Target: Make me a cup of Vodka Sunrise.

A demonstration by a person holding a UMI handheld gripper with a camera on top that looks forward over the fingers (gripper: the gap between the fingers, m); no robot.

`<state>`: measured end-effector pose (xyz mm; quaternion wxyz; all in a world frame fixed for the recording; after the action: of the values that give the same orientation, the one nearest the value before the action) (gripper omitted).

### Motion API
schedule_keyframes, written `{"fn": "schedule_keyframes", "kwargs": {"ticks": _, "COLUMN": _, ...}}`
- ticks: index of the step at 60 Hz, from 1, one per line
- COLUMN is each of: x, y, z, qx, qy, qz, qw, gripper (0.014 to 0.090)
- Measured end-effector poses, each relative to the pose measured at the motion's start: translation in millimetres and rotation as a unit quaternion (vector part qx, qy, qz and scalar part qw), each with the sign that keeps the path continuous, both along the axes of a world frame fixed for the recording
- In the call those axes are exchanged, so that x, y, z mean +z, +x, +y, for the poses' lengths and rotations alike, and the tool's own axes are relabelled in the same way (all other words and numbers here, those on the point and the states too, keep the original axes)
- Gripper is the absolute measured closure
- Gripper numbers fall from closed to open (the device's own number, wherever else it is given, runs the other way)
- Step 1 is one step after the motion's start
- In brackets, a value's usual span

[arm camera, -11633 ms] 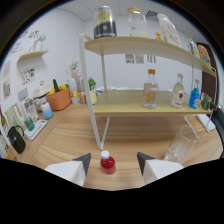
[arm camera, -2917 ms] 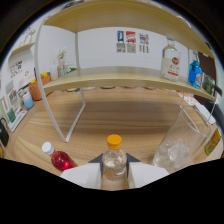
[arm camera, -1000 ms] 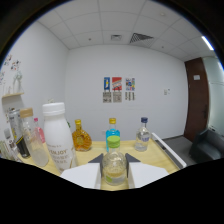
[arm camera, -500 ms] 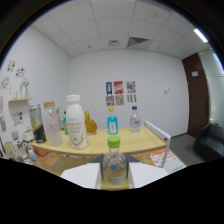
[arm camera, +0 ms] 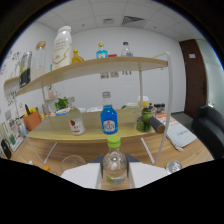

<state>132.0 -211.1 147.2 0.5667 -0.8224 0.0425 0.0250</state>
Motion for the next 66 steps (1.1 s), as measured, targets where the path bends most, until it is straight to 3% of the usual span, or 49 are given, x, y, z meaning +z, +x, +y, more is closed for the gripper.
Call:
{"fn": "schedule_keyframes", "kwargs": {"ticks": 11, "x": 3, "y": 2, "z": 1, "qx": 0.04, "qy": -0.013, "qz": -0.163, "qw": 0.986, "gripper": 0.0692}}
{"fn": "schedule_keyframes", "kwargs": {"ticks": 22, "x": 9, "y": 6, "z": 4, "qx": 0.08, "qy": -0.027, "qz": -0.357, "qw": 0.93, "gripper": 0.0692}}
{"fn": "schedule_keyframes", "kwargs": {"ticks": 35, "x": 22, "y": -1, "z": 13, "qx": 0.138, "qy": -0.026, "qz": -0.579, "qw": 0.803, "gripper": 0.0695}}
{"fn": "schedule_keyframes", "kwargs": {"ticks": 54, "x": 29, "y": -27, "z": 23, "qx": 0.208, "qy": 0.015, "qz": -0.802, "qw": 0.56, "gripper": 0.0694}}
{"fn": "schedule_keyframes", "kwargs": {"ticks": 59, "x": 25, "y": -28, "z": 23, "qx": 0.218, "qy": 0.014, "qz": -0.814, "qw": 0.538, "gripper": 0.0693}}
{"fn": "schedule_keyframes", "kwargs": {"ticks": 66, "x": 24, "y": -28, "z": 23, "qx": 0.218, "qy": 0.016, "qz": -0.807, "qw": 0.548, "gripper": 0.0691}}
